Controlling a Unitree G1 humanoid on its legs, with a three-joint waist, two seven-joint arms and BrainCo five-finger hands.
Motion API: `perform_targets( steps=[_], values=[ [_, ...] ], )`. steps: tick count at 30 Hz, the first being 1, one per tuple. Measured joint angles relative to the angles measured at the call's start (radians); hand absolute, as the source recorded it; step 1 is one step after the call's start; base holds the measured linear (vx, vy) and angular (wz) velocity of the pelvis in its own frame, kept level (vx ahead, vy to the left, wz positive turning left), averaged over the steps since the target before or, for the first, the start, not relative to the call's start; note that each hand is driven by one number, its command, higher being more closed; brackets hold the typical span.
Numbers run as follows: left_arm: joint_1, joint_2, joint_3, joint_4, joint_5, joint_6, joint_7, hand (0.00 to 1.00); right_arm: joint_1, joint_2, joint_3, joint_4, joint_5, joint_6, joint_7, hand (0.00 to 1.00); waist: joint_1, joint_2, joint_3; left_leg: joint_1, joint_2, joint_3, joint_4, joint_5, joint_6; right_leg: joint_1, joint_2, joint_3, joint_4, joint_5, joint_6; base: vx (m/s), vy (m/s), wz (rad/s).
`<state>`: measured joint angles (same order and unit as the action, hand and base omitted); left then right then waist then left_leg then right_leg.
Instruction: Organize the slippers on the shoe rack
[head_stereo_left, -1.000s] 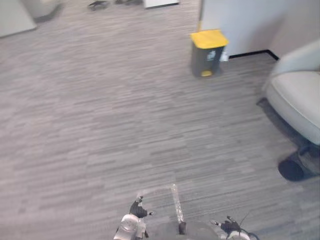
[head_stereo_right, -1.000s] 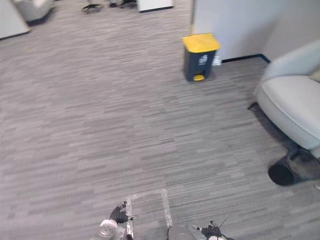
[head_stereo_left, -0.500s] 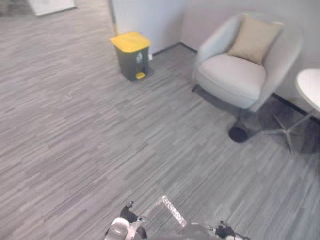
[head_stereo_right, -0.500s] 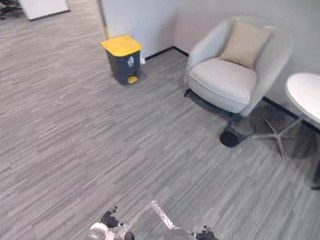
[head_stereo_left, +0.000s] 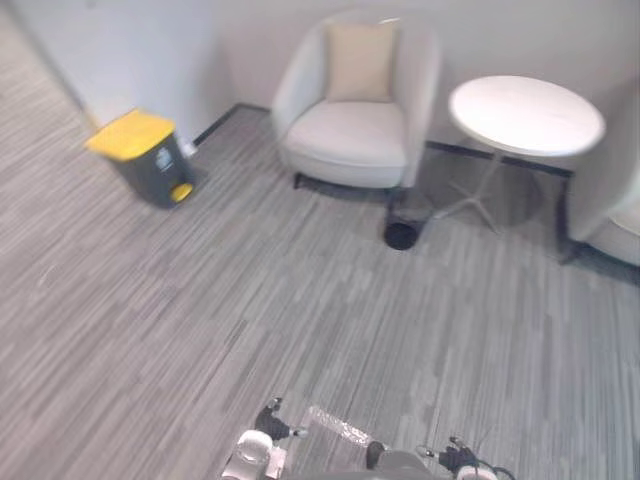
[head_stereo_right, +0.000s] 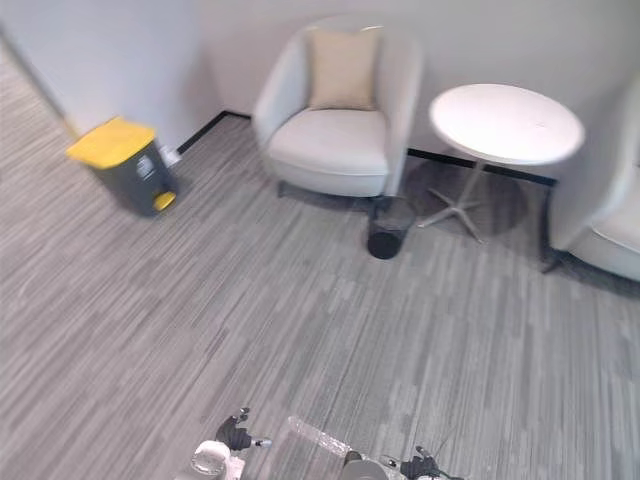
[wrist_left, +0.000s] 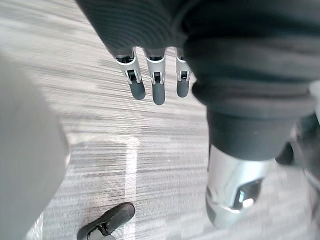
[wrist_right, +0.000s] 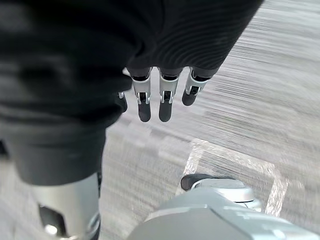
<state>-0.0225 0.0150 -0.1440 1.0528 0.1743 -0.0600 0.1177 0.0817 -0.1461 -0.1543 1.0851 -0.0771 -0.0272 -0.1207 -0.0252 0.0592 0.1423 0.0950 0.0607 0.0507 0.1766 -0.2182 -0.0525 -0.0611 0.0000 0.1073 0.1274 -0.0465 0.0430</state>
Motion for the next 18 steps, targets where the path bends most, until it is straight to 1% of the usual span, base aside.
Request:
perform_targets(
  steps=[1, 2, 3, 4, 5, 6, 7, 8, 9, 10, 11, 12, 14, 15, 16, 17, 18],
  values=[
    [0.000, 0.002, 0.002, 0.000, 0.000, 0.000, 0.000, 0.00, 0.000, -0.002, 0.000, 0.000, 0.000, 0.001, 0.000, 0.00, 0.001, 0.007, -0.004, 0.008, 0.013, -0.002, -0.009, -0.023, 0.001, -0.002, 0.017, 0.016, -0.019, 0.010, 0.005, -0.14, 0.141, -1.02],
    [-0.006, 0.008, 0.002, 0.000, 0.000, 0.001, 0.001, 0.00, 0.000, 0.002, -0.003, -0.001, -0.001, 0.002, 0.000, 0.00, -0.004, 0.001, -0.003, 0.008, 0.016, 0.030, -0.013, -0.033, 0.007, 0.014, 0.016, 0.034, -0.053, 0.037, 0.006, -0.11, 0.150, -0.77],
    [0.000, 0.019, 0.004, 0.001, 0.000, 0.001, 0.001, 0.00, 0.011, 0.019, -0.014, 0.001, -0.001, 0.005, -0.001, 0.00, -0.003, -0.016, 0.004, 0.011, 0.012, 0.066, -0.012, -0.037, 0.011, 0.009, 0.010, 0.045, -0.063, 0.062, 0.002, -0.13, 0.159, -0.78],
    [0.007, 0.027, 0.005, 0.002, -0.001, 0.002, 0.002, 0.00, 0.016, 0.027, -0.020, 0.001, -0.002, 0.008, 0.000, 0.00, -0.004, -0.030, 0.001, 0.012, 0.010, 0.089, -0.011, -0.038, 0.009, -0.013, 0.009, 0.050, -0.041, 0.061, 0.002, -0.11, 0.125, -0.81],
    [0.012, 0.034, 0.005, 0.002, -0.002, 0.003, 0.002, 0.00, 0.016, 0.032, -0.020, 0.000, -0.002, 0.010, 0.000, 0.00, -0.001, -0.041, 0.001, 0.011, 0.012, 0.119, -0.006, -0.036, 0.011, -0.045, 0.006, 0.034, 0.007, 0.047, 0.003, -0.06, 0.064, -0.79],
    [0.012, 0.042, 0.005, 0.000, -0.008, 0.006, 0.002, 0.00, 0.013, 0.037, -0.020, -0.002, -0.002, 0.010, -0.002, 0.00, 0.007, -0.050, 0.004, 0.008, 0.013, 0.159, 0.003, -0.036, 0.011, -0.098, -0.019, -0.061, 0.113, 0.010, 0.002, 0.02, 0.036, -0.91],
    [0.009, 0.048, 0.001, 0.001, -0.020, 0.007, 0.003, 0.00, 0.003, 0.036, -0.021, -0.002, -0.001, 0.011, -0.010, 0.00, 0.010, -0.052, 0.005, 0.011, 0.010, 0.187, 0.007, -0.036, 0.011, -0.143, -0.064, -0.214, 0.226, -0.039, -0.005, 0.05, 0.024, -0.75],
    [0.008, 0.053, -0.006, 0.001, -0.020, 0.007, 0.003, 0.00, 0.001, 0.036, -0.021, -0.003, -0.001, 0.010, -0.011, 0.00, 0.006, -0.052, 0.005, 0.011, 0.007, 0.192, 0.016, -0.036, 0.011, -0.149, -0.094, -0.295, 0.263, -0.063, -0.016, 0.12, -0.031, -0.43],
    [0.004, 0.057, -0.012, 0.002, -0.020, 0.008, 0.004, 0.00, 0.009, 0.038, -0.021, -0.003, -0.002, 0.010, -0.010, 0.00, -0.001, -0.064, 0.004, 0.009, -0.007, 0.186, 0.033, -0.036, 0.011, -0.147, -0.125, -0.365, 0.278, -0.099, -0.057, 0.09, -0.048, -0.10],
    [0.002, 0.054, -0.012, 0.003, -0.020, 0.008, 0.005, 0.00, 0.011, 0.036, -0.021, -0.003, -0.002, 0.010, -0.010, 0.00, -0.001, -0.063, 0.005, 0.011, -0.010, 0.182, 0.035, -0.036, 0.011, -0.145, -0.125, -0.364, 0.281, -0.104, -0.060, 0.08, -0.083, -0.03],
    [-0.002, 0.049, -0.011, 0.003, -0.020, 0.008, 0.004, 0.00, 0.008, 0.028, -0.023, -0.003, -0.002, 0.009, -0.010, 0.00, -0.003, -0.047, 0.008, 0.011, -0.008, 0.175, 0.035, -0.035, 0.010, -0.145, -0.121, -0.362, 0.280, -0.104, -0.060, 0.01, -0.049, -0.06],
    [-0.006, 0.041, -0.012, 0.003, -0.020, 0.007, 0.002, 0.00, 0.006, 0.025, -0.029, -0.003, -0.002, 0.009, -0.009, 0.00, -0.005, -0.038, 0.012, 0.010, -0.005, 0.168, 0.035, -0.035, 0.010, -0.144, -0.116, -0.361, 0.271, -0.104, -0.060, 0.01, -0.073, -0.04],
    [-0.004, 0.034, -0.013, 0.012, -0.020, 0.007, -0.006, 0.00, 0.004, 0.022, -0.034, 0.000, -0.004, 0.011, -0.006, 0.00, -0.008, -0.028, 0.013, 0.012, 0.005, 0.149, 0.034, -0.031, 0.003, -0.112, -0.091, -0.364, 0.224, -0.093, -0.063, -0.03, -0.062, 0.03],
    [-0.005, 0.035, -0.010, 0.018, -0.019, 0.007, -0.008, 0.00, 0.007, 0.022, -0.035, 0.005, -0.004, 0.013, -0.005, 0.00, -0.006, -0.028, 0.010, 0.018, 0.018, 0.138, 0.030, -0.024, -0.008, -0.084, -0.072, -0.366, 0.174, -0.073, -0.060, -0.06, -0.076, -0.08],
    [0.002, 0.038, -0.010, 0.018, -0.019, 0.007, -0.008, 0.00, 0.006, 0.023, -0.034, 0.006, -0.007, 0.014, -0.004, 0.00, 0.001, -0.031, 0.002, 0.018, 0.028, 0.130, 0.017, -0.013, -0.013, -0.066, -0.049, -0.362, 0.109, -0.043, -0.057, -0.06, -0.071, -0.22],
    [0.007, 0.039, -0.010, 0.020, -0.019, 0.007, -0.007, 0.00, 0.004, 0.025, -0.034, 0.007, -0.010, 0.013, -0.003, 0.00, 0.005, -0.027, -0.012, 0.011, 0.036, 0.131, 0.006, -0.005, -0.017, -0.056, -0.029, -0.356, 0.048, -0.006, -0.062, -0.04, -0.058, -0.32],
    [0.006, 0.042, -0.010, 0.020, -0.020, 0.006, -0.007, 0.00, 0.002, 0.028, -0.034, 0.009, -0.010, 0.013, -0.003, 0.00, 0.009, -0.035, -0.016, 0.008, 0.039, 0.133, -0.005, 0.002, -0.020, -0.047, -0.016, -0.349, -0.012, 0.032, -0.067, -0.06, -0.032, -0.28]
  ],
)
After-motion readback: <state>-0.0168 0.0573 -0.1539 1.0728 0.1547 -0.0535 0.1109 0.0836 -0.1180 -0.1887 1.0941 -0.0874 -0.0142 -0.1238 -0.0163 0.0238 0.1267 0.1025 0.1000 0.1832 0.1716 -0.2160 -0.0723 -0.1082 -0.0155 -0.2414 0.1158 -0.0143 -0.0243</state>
